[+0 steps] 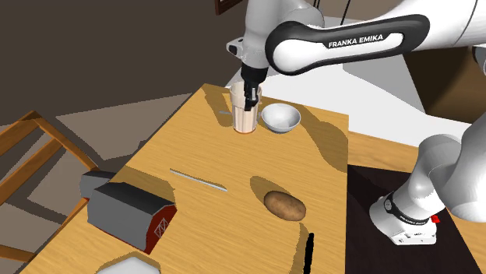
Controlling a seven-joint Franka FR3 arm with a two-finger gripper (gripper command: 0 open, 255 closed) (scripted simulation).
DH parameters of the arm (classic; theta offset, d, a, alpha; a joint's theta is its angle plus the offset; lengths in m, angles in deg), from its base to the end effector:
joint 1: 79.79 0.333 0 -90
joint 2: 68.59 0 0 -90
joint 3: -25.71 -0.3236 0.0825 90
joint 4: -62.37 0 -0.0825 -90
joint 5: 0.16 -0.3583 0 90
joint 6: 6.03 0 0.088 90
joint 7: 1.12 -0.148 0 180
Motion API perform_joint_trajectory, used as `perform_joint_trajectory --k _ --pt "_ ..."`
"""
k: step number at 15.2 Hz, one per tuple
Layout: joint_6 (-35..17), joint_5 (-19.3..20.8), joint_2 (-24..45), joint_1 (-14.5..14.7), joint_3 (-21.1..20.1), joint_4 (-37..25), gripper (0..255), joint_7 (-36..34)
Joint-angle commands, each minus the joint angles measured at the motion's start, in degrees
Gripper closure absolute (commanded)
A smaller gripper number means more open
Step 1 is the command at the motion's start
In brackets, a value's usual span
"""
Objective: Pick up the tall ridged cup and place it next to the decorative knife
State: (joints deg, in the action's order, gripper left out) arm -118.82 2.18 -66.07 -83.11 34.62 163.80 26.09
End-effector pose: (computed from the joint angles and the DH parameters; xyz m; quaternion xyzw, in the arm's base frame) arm 0.5603 -0.1244 0.5140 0.9873 0.1366 0.0651 0.0475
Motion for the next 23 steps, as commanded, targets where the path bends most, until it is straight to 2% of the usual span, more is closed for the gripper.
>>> perform_joint_trajectory --k 1,14,15,23 --pt "1.59 0.0 -0.05 0.03 -0.03 -1.57 255 0.01" --pt "11.93 -0.32 1.1 -0.04 0.02 -13.06 255 0.54" --pt "12.09 -0.32 1.13 -0.04 0.02 -13.25 255 0.55" --pt "11.63 2.06 -5.0 5.45 -5.25 -6.06 255 -10.46"
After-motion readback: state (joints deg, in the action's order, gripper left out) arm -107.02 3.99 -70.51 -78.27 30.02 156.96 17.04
